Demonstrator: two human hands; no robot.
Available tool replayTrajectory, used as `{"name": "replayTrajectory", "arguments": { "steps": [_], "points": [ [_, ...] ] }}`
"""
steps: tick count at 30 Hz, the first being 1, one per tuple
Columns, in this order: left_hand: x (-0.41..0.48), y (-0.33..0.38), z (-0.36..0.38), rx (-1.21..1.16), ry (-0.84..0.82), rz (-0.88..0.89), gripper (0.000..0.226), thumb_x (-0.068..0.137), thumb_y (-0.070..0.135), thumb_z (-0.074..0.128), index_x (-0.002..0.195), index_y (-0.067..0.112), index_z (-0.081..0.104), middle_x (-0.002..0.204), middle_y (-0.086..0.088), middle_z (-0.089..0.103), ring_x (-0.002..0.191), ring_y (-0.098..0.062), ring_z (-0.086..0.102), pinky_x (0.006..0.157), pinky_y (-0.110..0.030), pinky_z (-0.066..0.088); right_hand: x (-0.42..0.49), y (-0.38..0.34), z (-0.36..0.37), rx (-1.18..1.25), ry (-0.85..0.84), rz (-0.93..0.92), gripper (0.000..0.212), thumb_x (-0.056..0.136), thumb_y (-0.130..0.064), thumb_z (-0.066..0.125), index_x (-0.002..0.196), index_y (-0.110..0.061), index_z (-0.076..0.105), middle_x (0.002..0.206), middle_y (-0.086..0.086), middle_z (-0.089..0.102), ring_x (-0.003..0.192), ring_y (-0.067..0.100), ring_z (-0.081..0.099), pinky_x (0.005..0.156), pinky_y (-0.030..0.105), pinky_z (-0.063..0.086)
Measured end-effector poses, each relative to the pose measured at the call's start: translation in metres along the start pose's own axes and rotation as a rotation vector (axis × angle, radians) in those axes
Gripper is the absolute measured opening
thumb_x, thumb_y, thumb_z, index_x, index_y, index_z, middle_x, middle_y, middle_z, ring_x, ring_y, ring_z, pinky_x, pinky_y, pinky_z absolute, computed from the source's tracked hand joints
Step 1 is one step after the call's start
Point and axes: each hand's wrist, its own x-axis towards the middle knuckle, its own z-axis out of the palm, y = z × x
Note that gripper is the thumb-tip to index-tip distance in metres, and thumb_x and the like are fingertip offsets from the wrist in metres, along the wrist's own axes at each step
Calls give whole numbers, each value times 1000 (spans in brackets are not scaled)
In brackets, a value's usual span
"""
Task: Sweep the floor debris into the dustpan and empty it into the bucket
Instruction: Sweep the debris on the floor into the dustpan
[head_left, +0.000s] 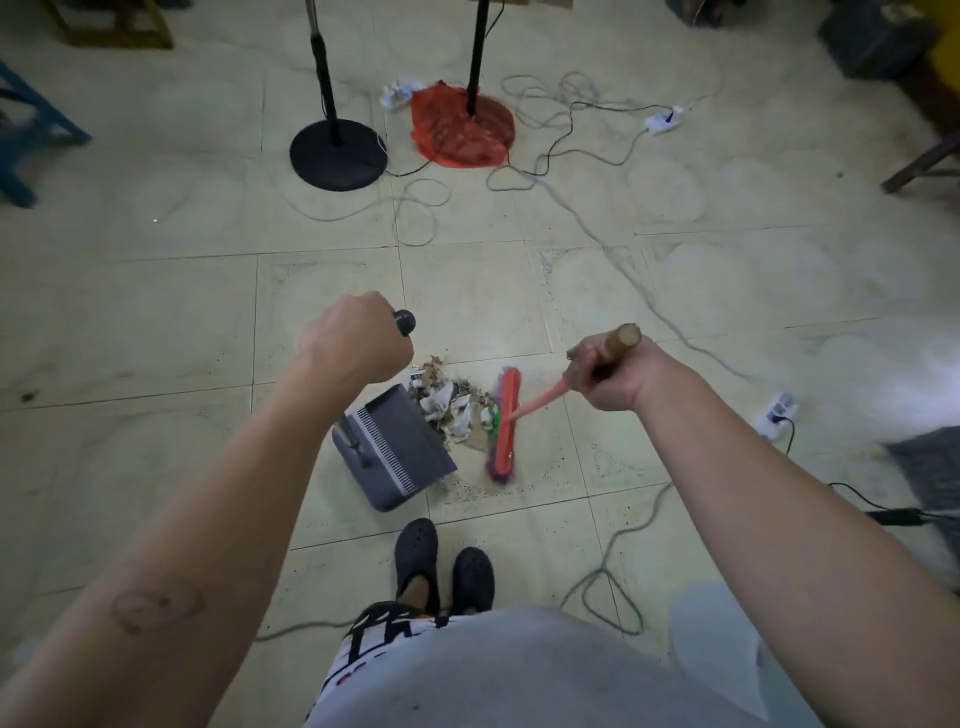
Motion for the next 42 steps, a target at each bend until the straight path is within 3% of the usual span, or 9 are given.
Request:
{"name": "replayTrajectory", "arguments": {
  "steps": [2, 7, 11, 16, 21, 29, 36, 38, 42],
  "points": [
    [-7, 1, 2, 13, 8, -24, 30, 92, 19, 48, 64, 10, 41, 63, -7, 50, 51, -20, 47, 46, -24, 33, -13, -9, -10, 16, 17, -25, 22, 91, -1, 35, 72, -5, 44, 91, 3, 47, 30, 13, 39, 28, 17, 40],
    [-23, 5, 2, 7, 46, -54, 33, 94, 18, 49, 62, 10, 44, 62, -8, 52, 49, -19, 48, 46, -24, 36, -43, -24, -15, -152, -9, -43, 22, 92, -1, 35, 72, -6, 42, 52, 13, 44, 29, 10, 39, 26, 16, 37],
    [-34, 2, -2, 35, 76, -113, 27, 93, 19, 48, 68, 10, 44, 66, -8, 52, 53, -20, 50, 48, -26, 37, -38, -18, -18, -531, -68, 3, 26, 92, -2, 29, 73, -6, 46, 76, -16, 45, 28, 7, 44, 26, 14, 34],
    [-55, -11, -2, 42, 94, -222, 17, 93, 24, 46, 85, 10, 50, 71, -7, 52, 58, -22, 51, 58, -29, 43, -15, -5, -19, -1083, 46, -111, 15, 88, -1, 39, 76, -6, 47, 39, 1, 44, 27, 7, 41, 29, 11, 32],
    [-79, -20, 2, 15, 99, -317, 29, 93, 19, 44, 64, 17, 43, 67, -8, 53, 57, -23, 53, 59, -29, 46, 14, 2, -7, -1266, 41, -227, 23, 90, 5, 42, 84, -18, 42, 33, 1, 48, 26, 7, 44, 35, 13, 38],
    [-94, -27, 10, -8, 69, -432, 31, 93, 21, 41, 62, 18, 44, 67, -9, 55, 51, -24, 53, 56, -27, 47, 88, 21, -2, -1505, 24, -275, 16, 90, 5, 52, 106, 8, 49, 57, 10, 49, 34, 14, 45, 37, 22, 42],
    [-99, -42, 14, -19, 67, -505, 34, 96, 26, 40, 63, 18, 45, 71, -12, 60, 57, -28, 64, 62, -34, 59, 123, 47, -7, -1640, -68, -104, 34, 99, -22, 47, 124, 1, 45, 59, 6, 44, 40, 11, 42, 38, 20, 42],
    [-99, -49, 16, -25, 50, -532, 33, 96, 26, 40, 63, 19, 44, 70, -12, 61, 54, -27, 62, 61, -35, 59, 126, 54, -12, -1687, -22, -51, 44, 101, -37, 37, 133, -7, 37, 58, 4, 44, 38, 10, 39, 36, 19, 39],
    [-93, -55, 19, -15, 15, -527, 32, 96, 24, 40, 64, 19, 43, 70, -11, 59, 51, -25, 58, 59, -33, 57, 124, 53, -33, -1842, 98, 4, 51, 100, -38, 29, 143, -10, 29, 57, 4, 40, 41, 11, 31, 40, 20, 30]
  ]
}}
